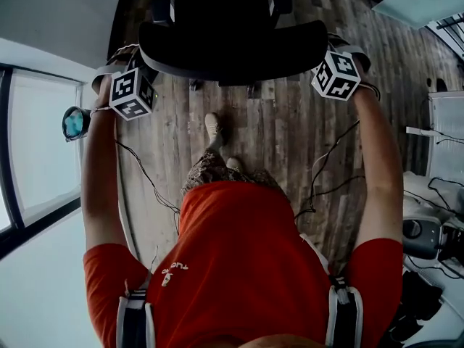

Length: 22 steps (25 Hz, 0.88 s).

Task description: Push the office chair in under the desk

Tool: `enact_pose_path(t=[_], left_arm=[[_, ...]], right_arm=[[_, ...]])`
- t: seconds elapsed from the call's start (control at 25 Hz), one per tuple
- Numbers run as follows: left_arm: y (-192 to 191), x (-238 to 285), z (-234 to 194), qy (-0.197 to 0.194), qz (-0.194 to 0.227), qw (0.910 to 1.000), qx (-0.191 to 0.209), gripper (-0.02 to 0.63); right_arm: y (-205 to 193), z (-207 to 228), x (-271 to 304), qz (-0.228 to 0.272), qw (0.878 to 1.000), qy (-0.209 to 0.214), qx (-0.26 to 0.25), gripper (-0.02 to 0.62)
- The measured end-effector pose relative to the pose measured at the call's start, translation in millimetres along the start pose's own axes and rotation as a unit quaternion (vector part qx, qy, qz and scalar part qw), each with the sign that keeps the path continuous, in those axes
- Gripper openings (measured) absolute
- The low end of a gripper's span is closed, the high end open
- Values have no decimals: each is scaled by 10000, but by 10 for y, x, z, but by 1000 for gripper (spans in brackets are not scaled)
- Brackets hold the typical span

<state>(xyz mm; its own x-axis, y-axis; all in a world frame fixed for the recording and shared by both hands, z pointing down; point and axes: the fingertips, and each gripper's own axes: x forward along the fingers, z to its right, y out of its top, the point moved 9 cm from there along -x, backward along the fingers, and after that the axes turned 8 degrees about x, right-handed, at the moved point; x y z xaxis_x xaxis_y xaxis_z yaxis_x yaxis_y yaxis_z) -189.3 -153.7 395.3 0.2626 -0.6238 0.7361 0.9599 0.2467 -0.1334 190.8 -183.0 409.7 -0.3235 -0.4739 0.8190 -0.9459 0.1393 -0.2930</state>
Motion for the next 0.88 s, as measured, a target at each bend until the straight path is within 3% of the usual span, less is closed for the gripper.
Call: enact_pose_path(t=[0.88], left_arm=[[-699, 911, -1174, 125, 119, 9997, 148, 109]], right_arm=[[36, 1300, 819, -146, 9997, 16, 180, 155]])
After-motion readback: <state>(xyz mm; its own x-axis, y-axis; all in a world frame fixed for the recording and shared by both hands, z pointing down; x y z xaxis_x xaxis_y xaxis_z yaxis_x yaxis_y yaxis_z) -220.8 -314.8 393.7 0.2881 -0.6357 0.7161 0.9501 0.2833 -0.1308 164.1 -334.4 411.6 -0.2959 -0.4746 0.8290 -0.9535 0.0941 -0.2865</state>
